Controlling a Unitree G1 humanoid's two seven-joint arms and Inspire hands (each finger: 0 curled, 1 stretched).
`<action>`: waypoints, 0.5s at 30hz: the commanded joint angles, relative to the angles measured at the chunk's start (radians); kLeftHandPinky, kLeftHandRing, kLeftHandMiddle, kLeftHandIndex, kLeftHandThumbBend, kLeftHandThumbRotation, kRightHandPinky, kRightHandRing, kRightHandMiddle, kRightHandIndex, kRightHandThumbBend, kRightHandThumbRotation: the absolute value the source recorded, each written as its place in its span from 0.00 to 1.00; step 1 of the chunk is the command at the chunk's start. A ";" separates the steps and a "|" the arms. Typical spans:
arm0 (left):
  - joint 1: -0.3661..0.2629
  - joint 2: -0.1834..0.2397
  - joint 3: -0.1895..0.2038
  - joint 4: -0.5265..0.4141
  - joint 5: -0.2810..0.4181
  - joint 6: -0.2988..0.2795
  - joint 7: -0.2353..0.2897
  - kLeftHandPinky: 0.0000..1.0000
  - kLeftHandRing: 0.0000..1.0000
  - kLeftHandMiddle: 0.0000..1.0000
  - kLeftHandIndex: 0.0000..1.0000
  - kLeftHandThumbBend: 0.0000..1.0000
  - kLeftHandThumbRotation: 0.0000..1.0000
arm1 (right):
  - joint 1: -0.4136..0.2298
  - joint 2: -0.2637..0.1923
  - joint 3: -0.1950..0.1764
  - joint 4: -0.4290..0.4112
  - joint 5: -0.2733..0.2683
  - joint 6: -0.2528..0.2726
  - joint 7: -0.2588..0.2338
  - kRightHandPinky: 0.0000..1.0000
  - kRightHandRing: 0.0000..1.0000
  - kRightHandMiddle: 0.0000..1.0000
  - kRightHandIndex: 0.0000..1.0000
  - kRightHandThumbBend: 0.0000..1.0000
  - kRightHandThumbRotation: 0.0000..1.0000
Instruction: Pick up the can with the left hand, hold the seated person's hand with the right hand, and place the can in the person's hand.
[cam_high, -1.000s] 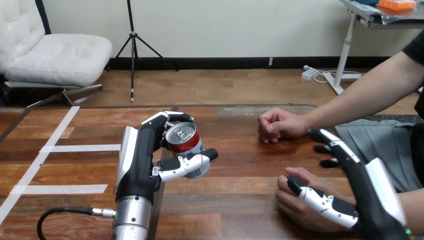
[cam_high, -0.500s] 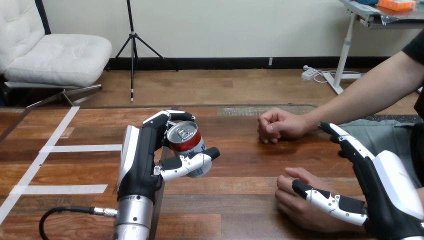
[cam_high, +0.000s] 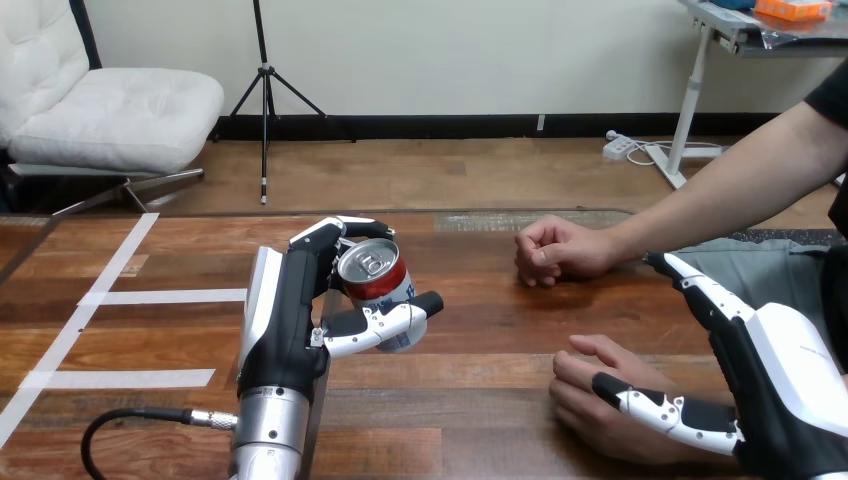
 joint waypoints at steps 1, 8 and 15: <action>-0.080 -0.001 -0.009 -0.019 0.004 -0.028 0.001 0.45 0.42 0.44 0.58 0.68 0.00 | -0.029 -0.037 -0.008 -0.058 -0.003 0.016 0.008 0.86 0.88 0.90 0.91 0.80 0.43; -0.082 -0.001 -0.012 -0.016 0.009 -0.023 0.004 0.45 0.42 0.44 0.58 0.69 0.00 | -0.024 -0.057 -0.007 -0.072 -0.008 0.044 0.030 0.87 0.88 0.90 0.91 0.81 0.43; -0.080 0.001 -0.012 -0.013 0.010 -0.025 0.007 0.47 0.43 0.44 0.58 0.69 0.00 | -0.016 -0.081 -0.007 -0.091 -0.015 0.079 0.065 0.88 0.88 0.90 0.91 0.81 0.42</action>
